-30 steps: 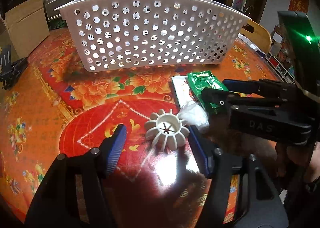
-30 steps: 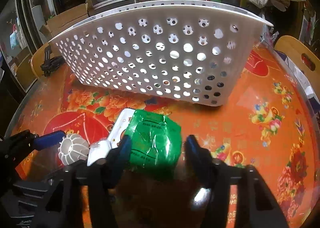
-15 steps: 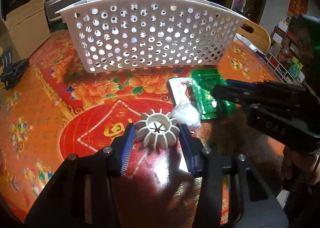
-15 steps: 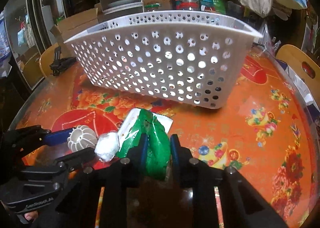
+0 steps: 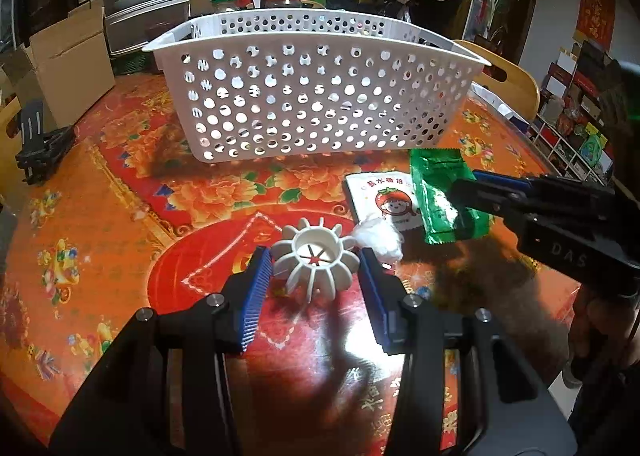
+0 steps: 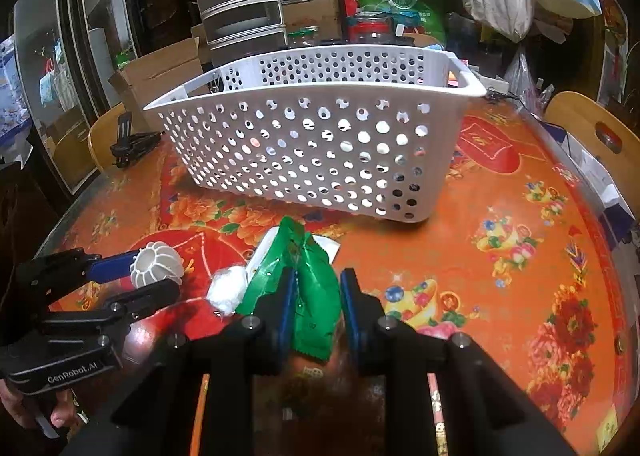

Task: Organize soft objects
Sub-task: 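Grasp the white ribbed ball with the left tool while the right tool grasps the green packet, then carry the ribbed ball and green packet into the basket and open both tools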

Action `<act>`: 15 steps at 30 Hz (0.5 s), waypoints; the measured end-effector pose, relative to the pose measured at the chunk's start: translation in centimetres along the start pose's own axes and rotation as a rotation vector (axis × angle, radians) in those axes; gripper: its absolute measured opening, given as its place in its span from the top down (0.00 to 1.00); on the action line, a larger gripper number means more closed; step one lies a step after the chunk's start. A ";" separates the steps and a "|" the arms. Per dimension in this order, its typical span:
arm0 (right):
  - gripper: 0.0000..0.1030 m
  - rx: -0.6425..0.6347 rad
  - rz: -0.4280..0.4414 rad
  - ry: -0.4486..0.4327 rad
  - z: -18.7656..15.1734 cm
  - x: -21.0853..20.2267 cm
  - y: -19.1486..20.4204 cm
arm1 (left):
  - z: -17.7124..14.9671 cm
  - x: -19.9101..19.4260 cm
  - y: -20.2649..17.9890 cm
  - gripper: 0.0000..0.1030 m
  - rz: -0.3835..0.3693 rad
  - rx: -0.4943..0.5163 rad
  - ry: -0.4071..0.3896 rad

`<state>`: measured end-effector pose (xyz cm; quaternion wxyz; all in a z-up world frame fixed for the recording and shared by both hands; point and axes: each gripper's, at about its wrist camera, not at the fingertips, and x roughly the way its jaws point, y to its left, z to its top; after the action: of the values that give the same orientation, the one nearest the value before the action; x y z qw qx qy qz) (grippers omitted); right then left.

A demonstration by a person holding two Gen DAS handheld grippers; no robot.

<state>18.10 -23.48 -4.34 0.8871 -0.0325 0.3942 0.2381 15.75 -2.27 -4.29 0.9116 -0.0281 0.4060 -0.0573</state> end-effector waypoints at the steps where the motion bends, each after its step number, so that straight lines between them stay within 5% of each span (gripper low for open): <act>1: 0.80 -0.001 0.002 -0.003 0.0 -0.2 0.0 | 0.1 -0.2 0.1 0.59 0.004 -0.002 -0.003; 15: 0.80 -0.011 0.009 -0.024 0.2 -1.7 0.2 | 1.0 -1.9 1.7 0.59 0.039 -0.024 -0.030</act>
<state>17.17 -23.97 -2.96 0.8906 -0.0327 0.3821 0.2445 15.36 -0.35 -2.40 0.9181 -0.0318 0.3935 -0.0344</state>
